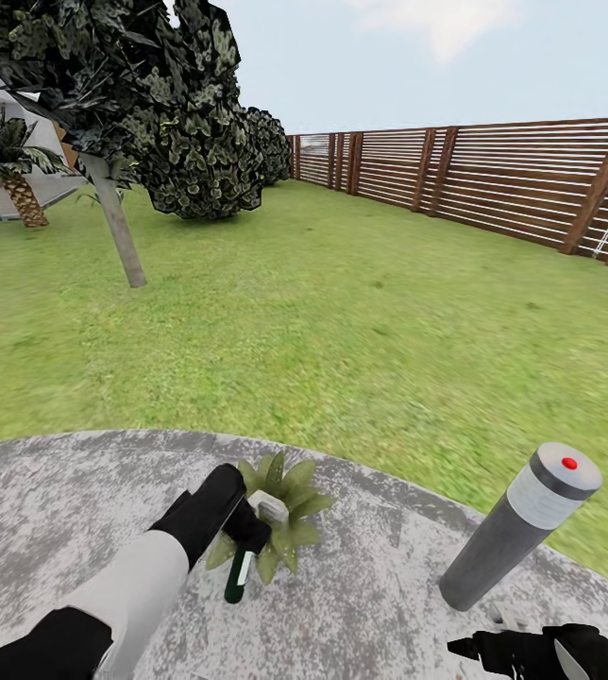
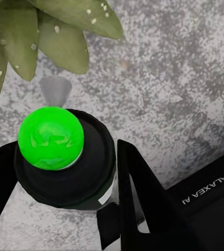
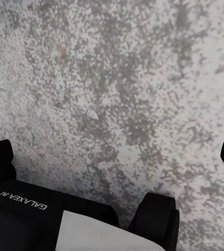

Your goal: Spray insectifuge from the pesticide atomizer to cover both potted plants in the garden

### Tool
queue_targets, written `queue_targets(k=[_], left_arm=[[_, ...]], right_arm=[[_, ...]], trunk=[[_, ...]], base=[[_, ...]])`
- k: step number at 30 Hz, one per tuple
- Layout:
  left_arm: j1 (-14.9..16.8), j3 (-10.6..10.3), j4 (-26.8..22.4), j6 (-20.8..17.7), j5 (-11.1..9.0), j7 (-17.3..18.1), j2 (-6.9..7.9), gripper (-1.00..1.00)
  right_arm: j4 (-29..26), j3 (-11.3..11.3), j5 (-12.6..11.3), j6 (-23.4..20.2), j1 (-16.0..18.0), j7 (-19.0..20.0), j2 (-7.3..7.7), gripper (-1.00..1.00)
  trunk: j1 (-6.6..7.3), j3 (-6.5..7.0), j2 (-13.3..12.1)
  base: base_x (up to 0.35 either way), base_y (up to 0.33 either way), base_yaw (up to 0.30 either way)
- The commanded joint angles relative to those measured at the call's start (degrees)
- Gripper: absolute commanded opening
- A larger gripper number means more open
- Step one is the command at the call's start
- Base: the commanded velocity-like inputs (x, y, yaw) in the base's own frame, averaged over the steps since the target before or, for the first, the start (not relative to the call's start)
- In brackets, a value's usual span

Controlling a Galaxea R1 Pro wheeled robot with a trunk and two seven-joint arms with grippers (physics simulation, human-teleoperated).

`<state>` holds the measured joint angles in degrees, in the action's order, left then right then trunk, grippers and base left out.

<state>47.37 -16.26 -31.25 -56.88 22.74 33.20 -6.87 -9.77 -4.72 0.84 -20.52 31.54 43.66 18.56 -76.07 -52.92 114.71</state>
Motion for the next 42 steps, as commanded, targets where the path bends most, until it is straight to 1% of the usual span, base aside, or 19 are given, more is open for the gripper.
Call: queue_targets(k=[1,8,12,18,20,23,26,29,31,42], left_arm=[[0.49,-0.09,-0.09,-0.15,0.56,0.54,0.01,-1.00],[3.96,-0.09,-0.06,-0.25,0.55,0.63,0.15,-1.00],[4.90,-0.09,-0.04,-0.25,0.55,0.64,0.18,-1.00],[5.01,-0.42,0.74,-0.25,0.63,0.64,0.08,-1.00],[5.01,-0.55,2.97,-0.25,0.64,0.64,-0.04,-1.00],[5.01,-0.72,7.89,-0.13,0.70,0.69,-0.19,-1.00],[4.94,-0.94,10.13,-0.03,0.72,0.72,-0.22,-1.00],[4.74,-2.86,10.82,0.05,0.73,0.71,-0.07,-1.00],[4.69,-3.24,10.86,0.09,0.71,0.67,-0.02,-1.00],[4.66,-3.43,10.94,0.10,0.64,0.72,0.01,-1.00]], right_arm=[[-0.07,-0.47,0.10,-0.57,0.01,0.17,-0.01,1.00],[-0.07,-0.48,0.12,-0.57,0.01,0.11,-0.01,1.00],[-0.07,-0.47,0.10,-0.57,0.01,0.11,-0.01,1.00],[-0.07,-0.47,0.12,-0.57,0.01,0.03,-0.01,1.00],[-0.07,-0.47,0.09,-0.57,0.01,0.02,-0.01,1.00],[-0.07,-0.47,0.11,-0.57,0.01,0.04,-0.01,1.00],[-0.07,-0.47,0.12,-0.57,0.01,0.03,-0.01,1.00],[-0.07,-0.47,0.12,-0.57,0.01,0.02,-0.01,1.00],[-0.07,-0.47,0.10,-0.57,0.01,0.02,-0.01,1.00],[-0.07,-0.47,0.10,-0.57,0.01,0.02,-0.01,1.00]], trunk=[[0.01,-0.05,0.02],[0.01,-0.05,0.02],[0.01,-0.05,0.02],[0.01,-0.05,0.02],[0.01,-0.05,0.02],[0.01,-0.05,0.02],[0.01,-0.05,0.02],[0.01,-0.05,0.02],[0.01,-0.05,0.02],[0.01,-0.05,0.02]], base=[[0.000,0.000,0.000],[0.000,0.000,0.000],[0.000,0.000,0.000],[0.000,0.000,0.000],[0.000,0.000,0.000],[0.000,0.000,0.000],[0.000,0.000,0.000],[0.000,0.000,0.000],[0.000,0.000,0.000],[0.000,0.000,0.000]])
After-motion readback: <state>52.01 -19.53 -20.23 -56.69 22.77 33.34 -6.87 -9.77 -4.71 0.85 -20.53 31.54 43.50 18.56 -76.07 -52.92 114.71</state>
